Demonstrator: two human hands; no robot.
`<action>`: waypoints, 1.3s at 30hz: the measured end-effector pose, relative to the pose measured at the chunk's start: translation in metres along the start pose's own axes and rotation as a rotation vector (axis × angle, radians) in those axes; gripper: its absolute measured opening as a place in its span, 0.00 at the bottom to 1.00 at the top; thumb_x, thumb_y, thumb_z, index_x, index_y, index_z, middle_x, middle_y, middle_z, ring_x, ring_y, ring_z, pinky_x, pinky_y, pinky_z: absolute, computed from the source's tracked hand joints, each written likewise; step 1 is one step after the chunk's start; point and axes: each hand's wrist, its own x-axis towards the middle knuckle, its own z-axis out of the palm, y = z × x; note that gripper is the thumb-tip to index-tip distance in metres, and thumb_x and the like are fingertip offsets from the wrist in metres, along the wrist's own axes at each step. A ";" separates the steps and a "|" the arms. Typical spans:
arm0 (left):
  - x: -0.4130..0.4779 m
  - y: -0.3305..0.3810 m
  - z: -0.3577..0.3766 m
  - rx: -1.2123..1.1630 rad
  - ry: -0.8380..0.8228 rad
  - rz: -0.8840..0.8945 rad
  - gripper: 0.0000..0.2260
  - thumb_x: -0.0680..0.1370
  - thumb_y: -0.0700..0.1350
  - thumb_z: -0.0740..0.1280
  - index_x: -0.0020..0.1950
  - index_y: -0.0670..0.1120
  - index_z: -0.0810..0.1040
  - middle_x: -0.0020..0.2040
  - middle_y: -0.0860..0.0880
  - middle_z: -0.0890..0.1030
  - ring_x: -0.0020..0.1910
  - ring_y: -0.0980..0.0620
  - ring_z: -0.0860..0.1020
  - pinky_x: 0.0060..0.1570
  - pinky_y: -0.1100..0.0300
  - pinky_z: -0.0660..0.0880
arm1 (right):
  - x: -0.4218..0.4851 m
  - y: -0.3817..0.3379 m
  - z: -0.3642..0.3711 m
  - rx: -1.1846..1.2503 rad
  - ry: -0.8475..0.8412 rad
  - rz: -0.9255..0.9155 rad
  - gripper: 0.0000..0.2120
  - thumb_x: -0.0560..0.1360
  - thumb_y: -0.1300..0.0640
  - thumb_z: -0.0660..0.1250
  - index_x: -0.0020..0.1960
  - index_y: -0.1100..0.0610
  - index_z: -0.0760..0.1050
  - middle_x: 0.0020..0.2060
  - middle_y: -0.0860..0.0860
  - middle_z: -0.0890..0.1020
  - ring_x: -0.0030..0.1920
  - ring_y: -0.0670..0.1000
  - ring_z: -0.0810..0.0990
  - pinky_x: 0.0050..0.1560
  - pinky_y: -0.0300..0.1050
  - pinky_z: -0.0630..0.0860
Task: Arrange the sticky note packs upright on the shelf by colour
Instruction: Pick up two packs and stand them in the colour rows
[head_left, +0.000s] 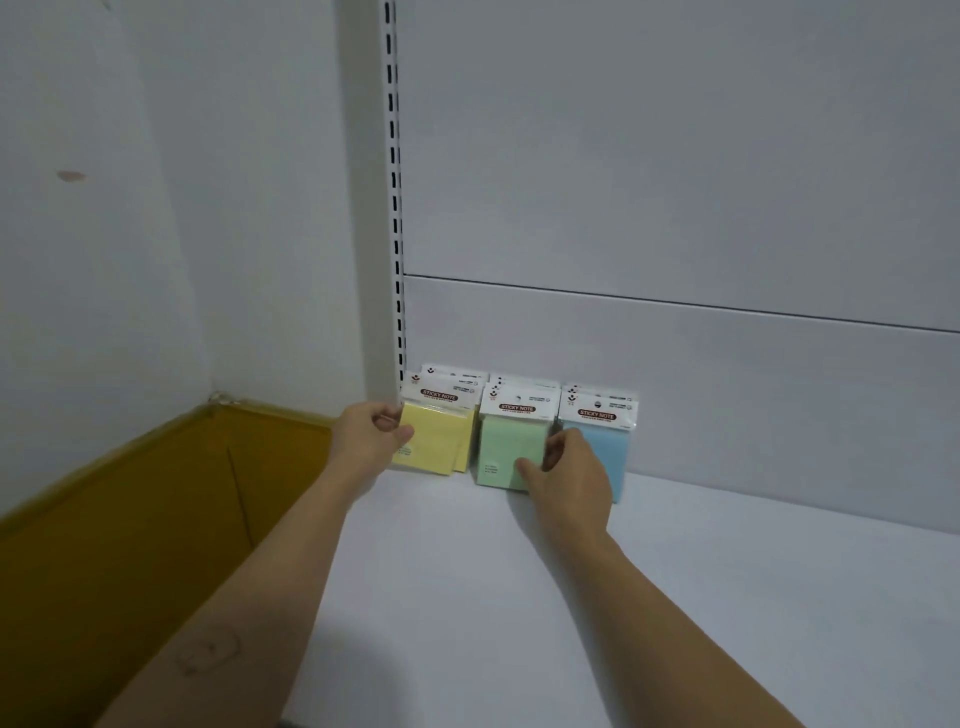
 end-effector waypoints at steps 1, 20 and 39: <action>0.004 -0.001 0.003 -0.008 0.006 -0.008 0.08 0.71 0.34 0.73 0.48 0.41 0.81 0.38 0.45 0.80 0.37 0.49 0.78 0.41 0.58 0.77 | 0.001 0.000 -0.001 -0.022 0.012 -0.006 0.16 0.67 0.48 0.72 0.46 0.50 0.67 0.42 0.47 0.79 0.45 0.54 0.77 0.47 0.49 0.74; -0.010 -0.021 0.028 0.208 0.041 0.091 0.16 0.70 0.44 0.75 0.56 0.45 0.79 0.51 0.48 0.81 0.47 0.53 0.79 0.45 0.62 0.73 | 0.005 0.000 0.012 -0.080 0.029 -0.020 0.19 0.68 0.48 0.70 0.51 0.50 0.65 0.46 0.48 0.79 0.45 0.55 0.77 0.46 0.48 0.73; -0.024 0.000 0.030 0.468 0.082 0.295 0.22 0.72 0.47 0.72 0.63 0.48 0.71 0.62 0.48 0.72 0.62 0.48 0.69 0.60 0.55 0.68 | 0.000 -0.007 -0.002 -0.170 0.156 -0.180 0.37 0.66 0.49 0.74 0.70 0.58 0.64 0.63 0.54 0.71 0.64 0.55 0.68 0.64 0.48 0.64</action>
